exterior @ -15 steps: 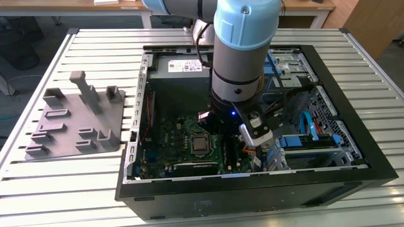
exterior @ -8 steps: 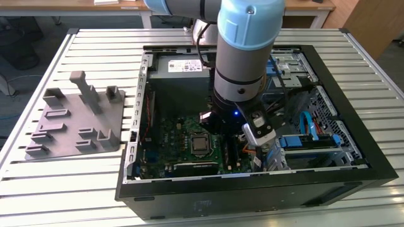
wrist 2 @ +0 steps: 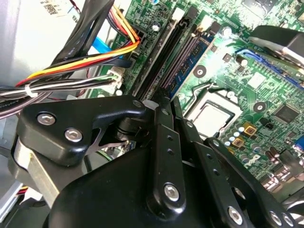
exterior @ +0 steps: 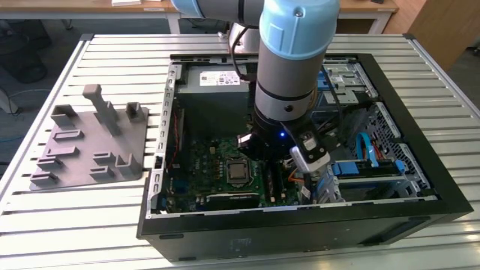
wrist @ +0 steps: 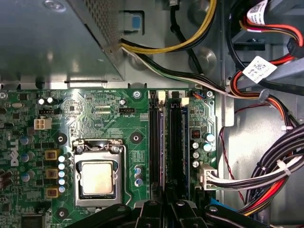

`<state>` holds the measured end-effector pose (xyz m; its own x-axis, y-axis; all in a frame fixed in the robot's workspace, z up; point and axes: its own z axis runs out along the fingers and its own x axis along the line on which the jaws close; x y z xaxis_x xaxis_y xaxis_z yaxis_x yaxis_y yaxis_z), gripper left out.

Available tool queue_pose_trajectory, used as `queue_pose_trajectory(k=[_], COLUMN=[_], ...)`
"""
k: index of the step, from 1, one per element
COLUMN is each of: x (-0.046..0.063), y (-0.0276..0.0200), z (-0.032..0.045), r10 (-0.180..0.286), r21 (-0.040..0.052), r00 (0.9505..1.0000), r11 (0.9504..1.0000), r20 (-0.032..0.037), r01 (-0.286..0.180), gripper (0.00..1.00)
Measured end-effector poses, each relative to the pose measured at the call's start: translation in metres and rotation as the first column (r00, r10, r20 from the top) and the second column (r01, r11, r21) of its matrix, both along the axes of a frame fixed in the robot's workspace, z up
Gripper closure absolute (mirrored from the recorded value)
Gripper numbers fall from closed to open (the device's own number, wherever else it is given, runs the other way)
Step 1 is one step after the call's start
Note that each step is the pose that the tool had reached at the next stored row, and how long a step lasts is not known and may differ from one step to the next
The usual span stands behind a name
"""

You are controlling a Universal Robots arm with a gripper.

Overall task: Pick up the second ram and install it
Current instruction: 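Insert the second ram into the second slot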

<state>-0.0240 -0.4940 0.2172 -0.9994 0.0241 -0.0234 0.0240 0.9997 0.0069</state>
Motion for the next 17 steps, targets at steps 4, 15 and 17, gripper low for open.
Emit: queue_pose_trajectory(k=[4, 15, 17], x=[0.0003, 0.0006, 0.0006], y=[0.0003, 0.0006, 0.0006], z=[0.0001, -0.0005, -0.001], r10=[0.005, 0.017, 0.017], r21=[-0.0001, 0.0031, 0.0029], r00=[1.0, 0.9999, 0.9999], r11=[1.0, 0.9999, 0.9999], r20=[0.0, -0.0009, -0.0012], r01=[-0.005, -0.017, -0.017], gripper=[0.86, 0.86, 0.86])
